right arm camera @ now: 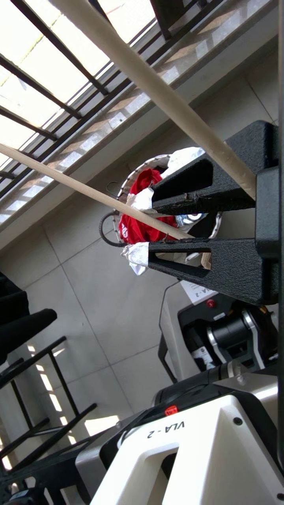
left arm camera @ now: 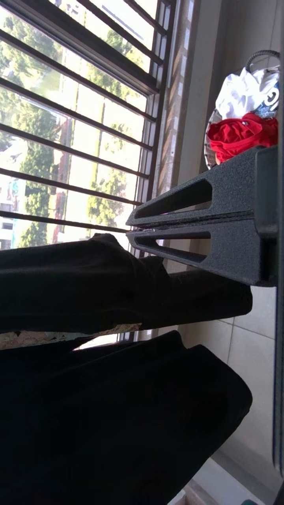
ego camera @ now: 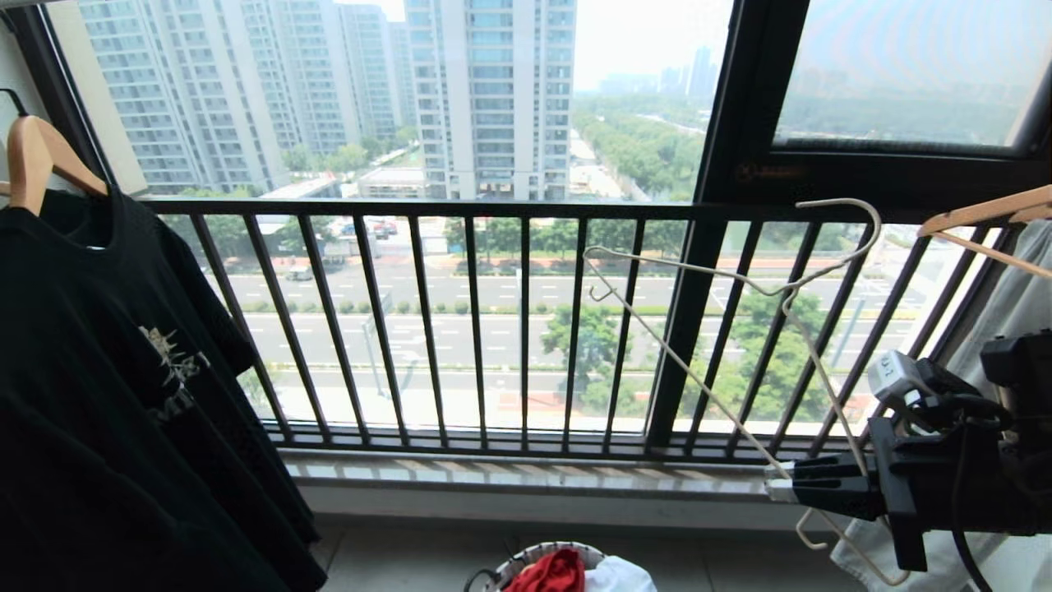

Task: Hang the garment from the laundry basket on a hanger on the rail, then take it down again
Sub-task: Pick up the clothes rack on the clothesline

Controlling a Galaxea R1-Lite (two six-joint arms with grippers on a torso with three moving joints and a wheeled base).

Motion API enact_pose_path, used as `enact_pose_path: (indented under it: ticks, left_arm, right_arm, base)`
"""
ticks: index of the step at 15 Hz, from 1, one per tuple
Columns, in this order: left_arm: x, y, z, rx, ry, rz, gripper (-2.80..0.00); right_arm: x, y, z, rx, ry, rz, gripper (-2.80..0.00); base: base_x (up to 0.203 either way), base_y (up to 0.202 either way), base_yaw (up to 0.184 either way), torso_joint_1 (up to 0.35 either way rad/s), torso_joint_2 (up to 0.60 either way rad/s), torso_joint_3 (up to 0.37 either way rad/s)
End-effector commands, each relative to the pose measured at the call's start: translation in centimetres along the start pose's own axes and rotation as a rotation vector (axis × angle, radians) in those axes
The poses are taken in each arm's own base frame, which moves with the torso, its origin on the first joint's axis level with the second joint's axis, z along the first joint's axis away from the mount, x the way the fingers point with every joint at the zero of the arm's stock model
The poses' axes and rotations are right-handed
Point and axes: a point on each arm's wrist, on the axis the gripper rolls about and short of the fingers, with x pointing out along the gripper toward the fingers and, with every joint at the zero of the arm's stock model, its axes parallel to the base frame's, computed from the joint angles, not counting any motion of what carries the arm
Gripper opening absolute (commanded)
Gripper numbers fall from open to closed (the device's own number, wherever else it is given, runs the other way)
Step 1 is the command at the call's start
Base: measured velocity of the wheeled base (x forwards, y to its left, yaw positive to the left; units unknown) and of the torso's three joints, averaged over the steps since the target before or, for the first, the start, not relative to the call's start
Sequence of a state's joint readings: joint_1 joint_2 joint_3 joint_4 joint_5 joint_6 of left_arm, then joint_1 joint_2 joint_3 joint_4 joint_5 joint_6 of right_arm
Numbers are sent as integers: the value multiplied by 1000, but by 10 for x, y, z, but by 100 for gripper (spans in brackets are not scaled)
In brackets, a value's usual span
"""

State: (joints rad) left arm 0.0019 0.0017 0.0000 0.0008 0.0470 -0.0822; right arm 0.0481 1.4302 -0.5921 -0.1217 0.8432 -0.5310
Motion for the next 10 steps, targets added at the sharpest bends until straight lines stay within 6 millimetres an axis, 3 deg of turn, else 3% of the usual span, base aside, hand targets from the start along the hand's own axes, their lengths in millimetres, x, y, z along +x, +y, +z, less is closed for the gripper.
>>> enact_pose_path:
  ticks: [1,10]
  left_arm:
    - [0,0,0,-1,0,2,-280]
    - [0,0,0,-1,0,1,-280]
  right_arm:
    - [2,-3,1,2,0,7,-280]
    - [1,-3,2,-7,-5,4,-280]
  base:
    - [0,0,0,-144,310,177]
    - [0,0,0,-155,346,191]
